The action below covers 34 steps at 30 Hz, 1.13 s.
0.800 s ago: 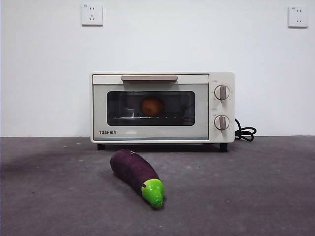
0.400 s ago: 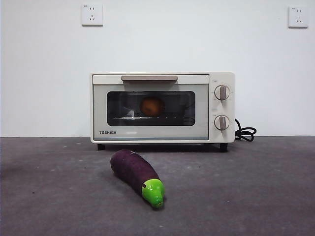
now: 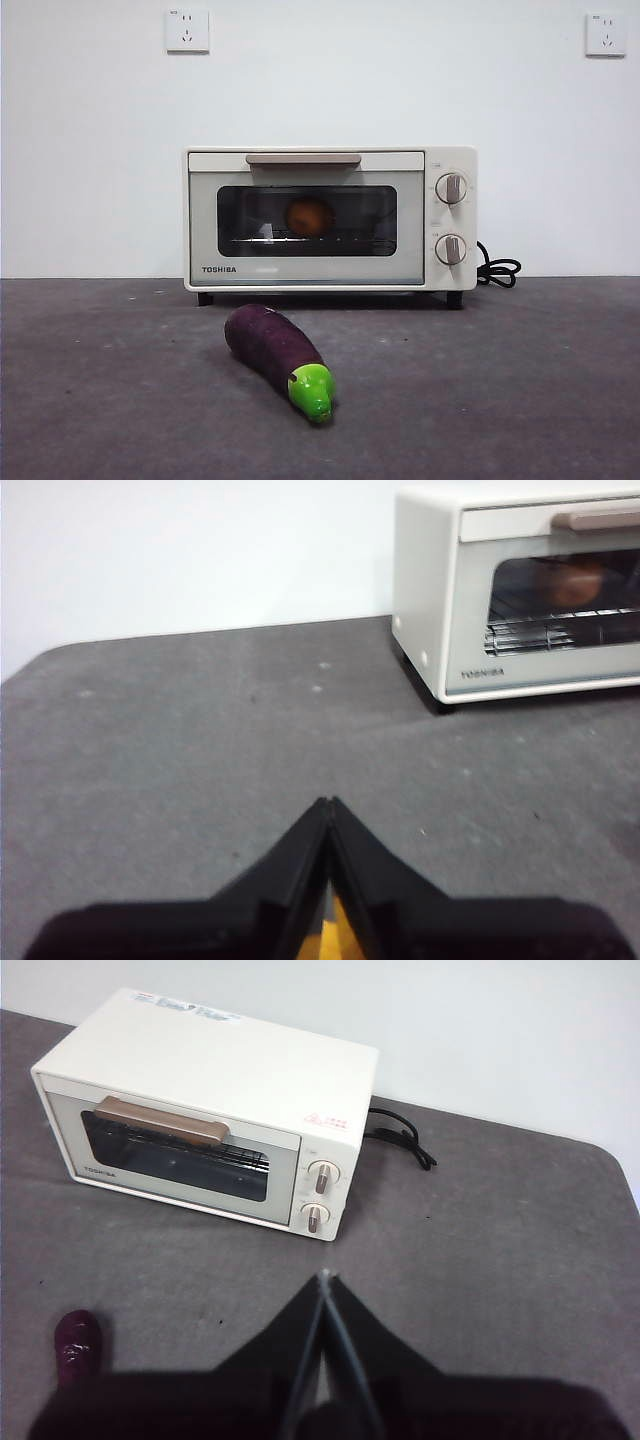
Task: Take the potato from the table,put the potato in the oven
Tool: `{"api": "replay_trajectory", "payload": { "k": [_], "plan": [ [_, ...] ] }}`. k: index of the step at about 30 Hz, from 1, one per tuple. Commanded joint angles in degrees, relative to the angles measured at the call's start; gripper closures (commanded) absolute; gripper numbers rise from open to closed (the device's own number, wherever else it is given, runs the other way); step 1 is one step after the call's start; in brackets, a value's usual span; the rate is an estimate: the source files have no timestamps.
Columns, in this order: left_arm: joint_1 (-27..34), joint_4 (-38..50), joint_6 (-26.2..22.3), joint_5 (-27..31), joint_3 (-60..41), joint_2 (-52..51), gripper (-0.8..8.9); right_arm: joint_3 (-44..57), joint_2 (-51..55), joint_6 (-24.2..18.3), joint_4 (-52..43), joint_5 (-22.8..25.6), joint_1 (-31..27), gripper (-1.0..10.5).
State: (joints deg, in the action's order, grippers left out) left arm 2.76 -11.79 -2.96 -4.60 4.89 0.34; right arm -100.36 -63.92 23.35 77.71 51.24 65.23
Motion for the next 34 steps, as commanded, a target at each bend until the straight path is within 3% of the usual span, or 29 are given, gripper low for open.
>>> {"api": "replay_trajectory", "payload": {
  "k": [1, 8, 12, 31, 34],
  "plan": [
    [-0.96, 0.28, -0.2, 0.15, -1.95, -0.11, 8.18, 0.35, -0.04, 0.5, 1.29, 0.35, 0.0, 9.5],
    [-1.64, 1.09, -0.02, 0.24, -3.98, -0.11, 8.18, 0.35, -0.04, 0.5, 1.29, 0.37, 0.0, 9.5],
    [-1.64, 1.18, -0.02, 3.28, -4.04, -0.11, 8.18, 0.35, -0.04, 0.5, 1.29, 0.37, 0.0, 9.5],
    [-1.64, 1.14, -0.02, 3.1, -4.04, 0.59, 8.18, 0.35, -0.04, 0.5, 1.31, 0.37, 0.0, 9.5],
    [-1.64, 1.14, -0.02, 3.1, -4.04, 0.59, 8.18, 0.35, -0.04, -3.56, 1.29, 1.18, 0.0, 9.5]
  ]
}}
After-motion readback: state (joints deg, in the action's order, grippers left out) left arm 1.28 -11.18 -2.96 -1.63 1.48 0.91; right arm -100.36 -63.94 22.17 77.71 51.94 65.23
